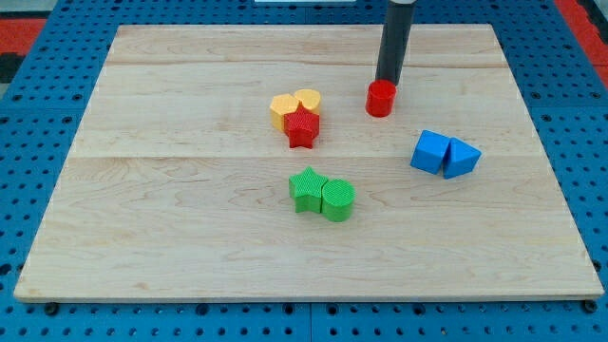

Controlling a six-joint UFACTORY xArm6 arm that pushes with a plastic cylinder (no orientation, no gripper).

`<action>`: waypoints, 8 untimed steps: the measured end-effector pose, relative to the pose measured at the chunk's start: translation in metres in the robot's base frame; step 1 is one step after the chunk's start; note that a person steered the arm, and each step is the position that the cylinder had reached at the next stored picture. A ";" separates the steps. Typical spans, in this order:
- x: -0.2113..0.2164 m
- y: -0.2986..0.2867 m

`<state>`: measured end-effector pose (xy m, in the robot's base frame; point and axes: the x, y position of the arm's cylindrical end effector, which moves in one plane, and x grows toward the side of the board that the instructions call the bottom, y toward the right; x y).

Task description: Push the red circle towards the center of the board

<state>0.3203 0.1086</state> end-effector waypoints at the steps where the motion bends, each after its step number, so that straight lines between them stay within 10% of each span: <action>1: 0.012 0.002; 8: 0.066 0.011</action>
<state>0.3858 0.1199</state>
